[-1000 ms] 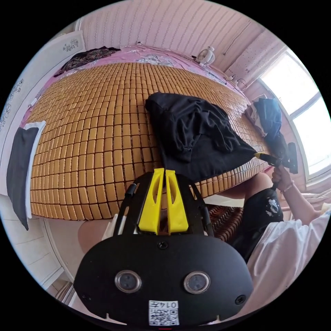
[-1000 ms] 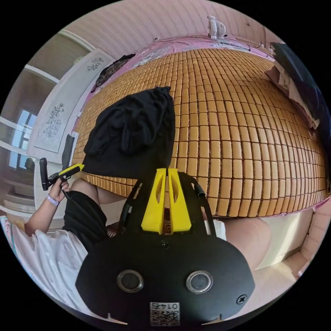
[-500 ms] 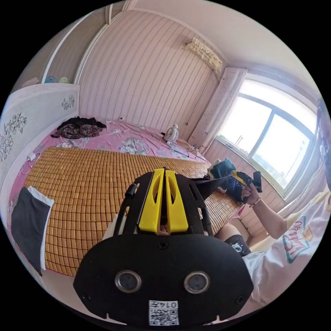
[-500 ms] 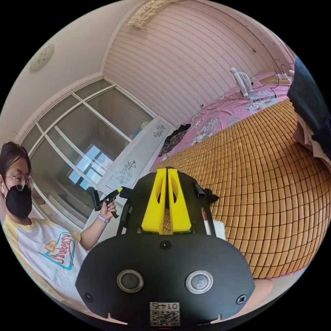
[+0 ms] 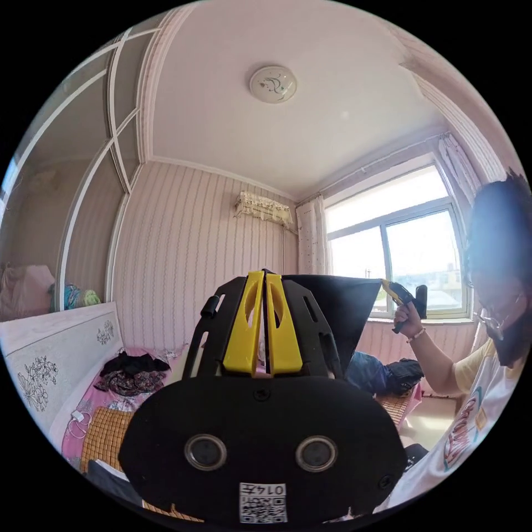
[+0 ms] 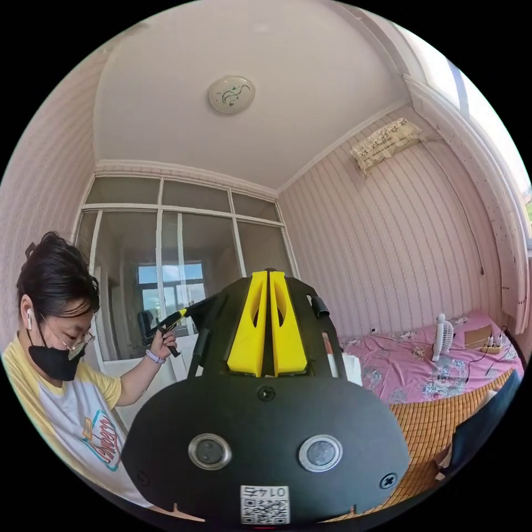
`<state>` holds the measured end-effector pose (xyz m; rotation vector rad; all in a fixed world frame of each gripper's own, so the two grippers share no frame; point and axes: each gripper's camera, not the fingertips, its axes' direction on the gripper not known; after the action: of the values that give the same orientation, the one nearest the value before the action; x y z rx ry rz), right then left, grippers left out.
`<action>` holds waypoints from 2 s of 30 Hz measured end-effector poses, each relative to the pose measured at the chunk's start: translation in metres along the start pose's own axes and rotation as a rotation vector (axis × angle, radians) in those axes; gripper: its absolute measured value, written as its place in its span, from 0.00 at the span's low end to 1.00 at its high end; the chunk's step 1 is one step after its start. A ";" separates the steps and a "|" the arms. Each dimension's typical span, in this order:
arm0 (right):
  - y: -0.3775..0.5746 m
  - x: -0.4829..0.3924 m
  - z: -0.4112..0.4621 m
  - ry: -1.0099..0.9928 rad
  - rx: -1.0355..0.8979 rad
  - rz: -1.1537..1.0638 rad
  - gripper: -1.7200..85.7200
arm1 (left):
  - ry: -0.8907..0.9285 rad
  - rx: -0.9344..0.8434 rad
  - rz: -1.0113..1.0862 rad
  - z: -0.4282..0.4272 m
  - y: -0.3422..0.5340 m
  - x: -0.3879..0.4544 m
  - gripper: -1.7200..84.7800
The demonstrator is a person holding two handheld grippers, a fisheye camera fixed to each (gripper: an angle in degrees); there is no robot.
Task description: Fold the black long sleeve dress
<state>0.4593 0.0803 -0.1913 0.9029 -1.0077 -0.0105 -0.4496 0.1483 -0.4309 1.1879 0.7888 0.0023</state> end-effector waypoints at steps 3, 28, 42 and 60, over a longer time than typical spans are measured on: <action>-0.024 -0.050 -0.028 0.023 0.099 -0.136 0.02 | -0.010 0.071 0.059 -0.020 -0.028 0.030 0.01; -0.067 0.025 0.158 0.295 -0.295 -0.073 0.02 | -0.283 -0.142 0.115 0.162 -0.110 -0.041 0.01; 0.157 0.110 0.173 0.268 -0.567 0.054 0.02 | -0.164 -0.686 -0.224 0.195 0.202 -0.143 0.01; 0.479 0.185 0.175 0.404 -1.382 0.582 0.03 | -0.107 -1.502 -0.613 0.174 0.529 -0.203 0.02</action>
<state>0.2529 0.2054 0.2946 -0.6400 -0.6148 -0.0276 -0.2962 0.1398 0.1420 -0.4794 0.7466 0.0210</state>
